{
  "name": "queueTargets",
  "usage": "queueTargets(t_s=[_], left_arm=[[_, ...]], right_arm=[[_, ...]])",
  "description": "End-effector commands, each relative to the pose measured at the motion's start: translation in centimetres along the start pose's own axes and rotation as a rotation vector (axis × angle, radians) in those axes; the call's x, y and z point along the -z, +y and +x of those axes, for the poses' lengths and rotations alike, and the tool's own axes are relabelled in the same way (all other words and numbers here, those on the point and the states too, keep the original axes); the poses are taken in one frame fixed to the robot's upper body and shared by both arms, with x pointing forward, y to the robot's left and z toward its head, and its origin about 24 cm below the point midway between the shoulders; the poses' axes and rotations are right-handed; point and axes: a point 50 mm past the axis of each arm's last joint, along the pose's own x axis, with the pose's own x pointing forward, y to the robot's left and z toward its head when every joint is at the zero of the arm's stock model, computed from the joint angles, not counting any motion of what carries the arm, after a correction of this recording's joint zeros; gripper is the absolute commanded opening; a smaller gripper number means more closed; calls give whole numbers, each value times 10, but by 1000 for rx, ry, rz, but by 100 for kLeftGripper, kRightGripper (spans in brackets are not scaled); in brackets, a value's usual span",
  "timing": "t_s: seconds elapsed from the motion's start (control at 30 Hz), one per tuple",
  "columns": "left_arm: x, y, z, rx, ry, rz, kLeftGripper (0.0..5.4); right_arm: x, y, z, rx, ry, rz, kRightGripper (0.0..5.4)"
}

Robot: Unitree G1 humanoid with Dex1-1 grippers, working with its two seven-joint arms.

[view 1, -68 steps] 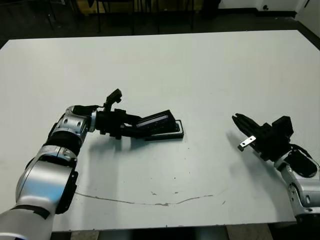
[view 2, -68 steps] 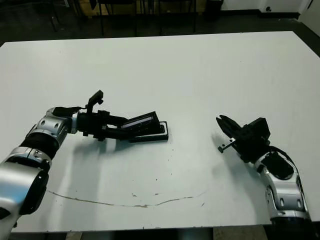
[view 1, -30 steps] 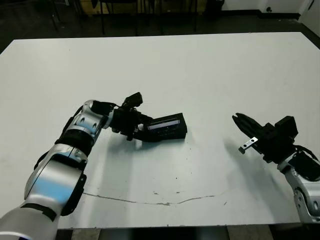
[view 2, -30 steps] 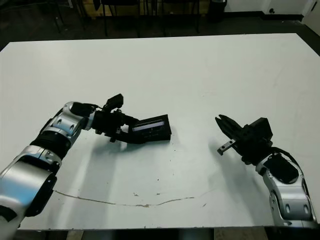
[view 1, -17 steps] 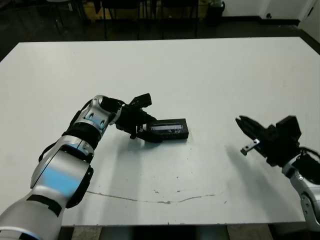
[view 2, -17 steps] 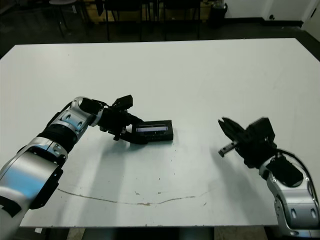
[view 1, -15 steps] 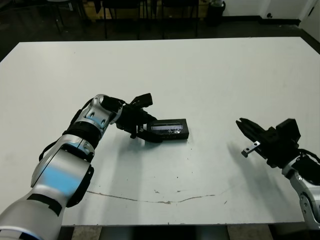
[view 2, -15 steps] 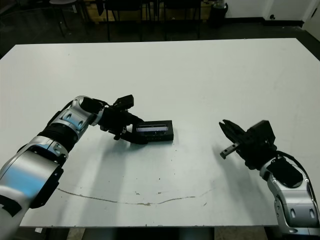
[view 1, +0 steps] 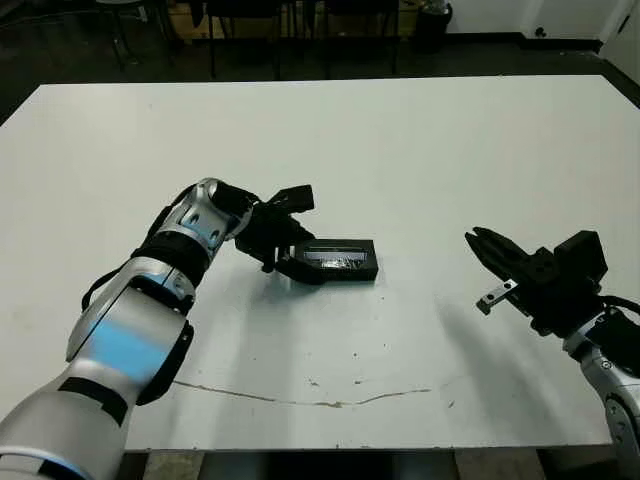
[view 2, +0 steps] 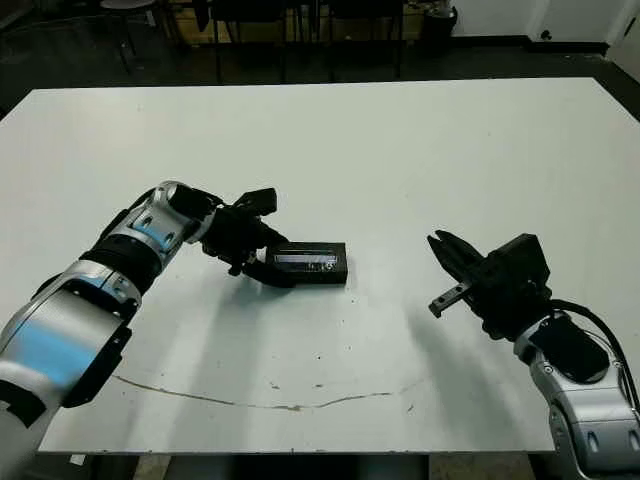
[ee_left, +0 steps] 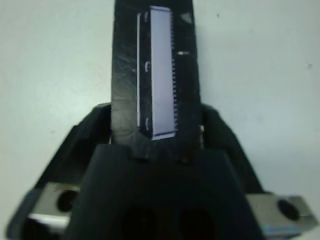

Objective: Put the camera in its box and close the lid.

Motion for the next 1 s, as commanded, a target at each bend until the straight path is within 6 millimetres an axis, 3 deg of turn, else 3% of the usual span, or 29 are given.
queueTargets(t_s=[0.03, 0.13, 0.27, 0.37, 0.47, 0.57, 0.63, 0.73, 0.83, 0.9, 1.0], left_arm=[[38, -19, 11, 44, 138, -20, 421], [49, -21, 0, 35, 155, -30, 474], [68, -28, -17, 23, 139, -55, 538], [80, -35, -32, 15, 153, -28, 538], [94, -43, -46, -17, 163, -60, 538], [102, -49, -62, -79, 145, -91, 538], [104, -49, -78, -194, 84, -139, 538], [93, -46, -101, -460, -64, -190, 521], [67, -48, -112, -751, -300, -192, 475], [44, -51, -110, -899, -467, -210, 438], [7, -59, -95, -1064, -652, -269, 379]], right_arm=[[-1, 3, 1, -8, -3, -12, 0], [-7, 5, 1, -2, 11, -14, 0], [4, 2, 4, 6, 52, -7, 0], [-1, 5, 5, 1, 18, 15, 0], [-11, 9, 5, 31, -9, -75, 0], [18, -2, 10, 55, 63, -130, 0], [26, -4, 13, 40, 50, -105, 0], [18, -1, 17, 4, 6, -38, 0], [2, 6, 16, -20, -43, -5, 0], [-7, 9, 15, -27, -53, -7, 0], [-5, 7, 17, -19, -37, -10, 0]])
